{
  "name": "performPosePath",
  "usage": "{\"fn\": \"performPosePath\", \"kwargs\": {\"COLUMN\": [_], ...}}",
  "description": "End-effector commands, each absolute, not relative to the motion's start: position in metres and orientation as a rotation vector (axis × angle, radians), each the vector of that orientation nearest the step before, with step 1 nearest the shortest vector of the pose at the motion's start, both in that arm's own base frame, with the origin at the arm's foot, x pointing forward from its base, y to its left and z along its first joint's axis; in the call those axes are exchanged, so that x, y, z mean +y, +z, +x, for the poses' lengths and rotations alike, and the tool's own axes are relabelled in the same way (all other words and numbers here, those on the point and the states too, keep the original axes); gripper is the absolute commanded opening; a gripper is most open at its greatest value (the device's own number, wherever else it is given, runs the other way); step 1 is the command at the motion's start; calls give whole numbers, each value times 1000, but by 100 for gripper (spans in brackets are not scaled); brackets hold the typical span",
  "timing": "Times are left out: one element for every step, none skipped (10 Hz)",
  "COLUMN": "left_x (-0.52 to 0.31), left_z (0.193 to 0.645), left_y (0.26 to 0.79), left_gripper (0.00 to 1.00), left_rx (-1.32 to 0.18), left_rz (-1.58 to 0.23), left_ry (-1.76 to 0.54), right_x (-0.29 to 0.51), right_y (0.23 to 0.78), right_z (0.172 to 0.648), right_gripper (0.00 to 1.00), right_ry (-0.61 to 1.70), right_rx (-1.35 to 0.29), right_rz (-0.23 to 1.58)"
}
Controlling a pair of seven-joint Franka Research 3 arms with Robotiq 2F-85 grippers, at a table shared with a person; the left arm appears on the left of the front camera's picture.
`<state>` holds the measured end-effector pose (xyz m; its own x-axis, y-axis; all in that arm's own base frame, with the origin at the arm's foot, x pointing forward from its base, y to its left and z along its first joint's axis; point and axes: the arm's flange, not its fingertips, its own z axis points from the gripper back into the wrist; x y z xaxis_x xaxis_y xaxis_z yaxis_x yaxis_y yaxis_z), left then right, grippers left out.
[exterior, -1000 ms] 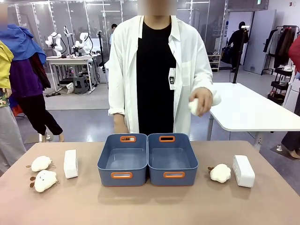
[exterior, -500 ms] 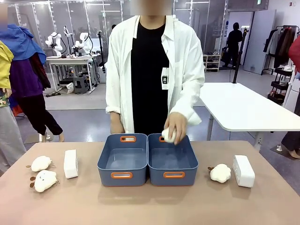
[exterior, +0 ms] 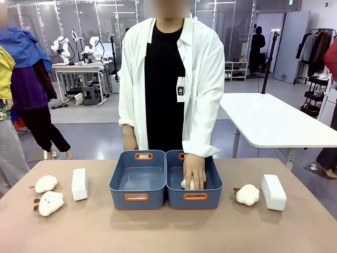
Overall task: Sort the digital clocks into the basket.
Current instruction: Pick up the Digital clock from the table and place it into the empty Plastic storage basket.
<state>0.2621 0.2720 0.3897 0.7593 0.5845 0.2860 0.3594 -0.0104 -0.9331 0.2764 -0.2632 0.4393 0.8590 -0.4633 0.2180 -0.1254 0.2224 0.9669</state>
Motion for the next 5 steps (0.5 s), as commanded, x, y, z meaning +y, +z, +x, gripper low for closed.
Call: {"fn": "performPosePath", "kwargs": {"left_x": [272, 247, 222, 193, 155], "left_z": [262, 272, 289, 308, 324], "left_y": [390, 424, 452, 473, 487], "left_gripper": [100, 100, 100, 100, 100], "left_rx": [-770, -716, -653, -604, -584], "left_rz": [-1622, -1568, -1441, -1330, -1186], "left_ry": [209, 197, 199, 195, 180], "right_x": [-264, -264, -264, -264, -264], "right_y": [442, 442, 442, 442, 442], "right_z": [276, 276, 276, 276, 276], "right_gripper": [100, 100, 100, 100, 100], "right_ry": [-237, -237, -237, -237, -237], "right_rx": [-540, -540, -540, -540, -540], "right_rz": [1347, 1347, 1347, 1347, 1347]}}
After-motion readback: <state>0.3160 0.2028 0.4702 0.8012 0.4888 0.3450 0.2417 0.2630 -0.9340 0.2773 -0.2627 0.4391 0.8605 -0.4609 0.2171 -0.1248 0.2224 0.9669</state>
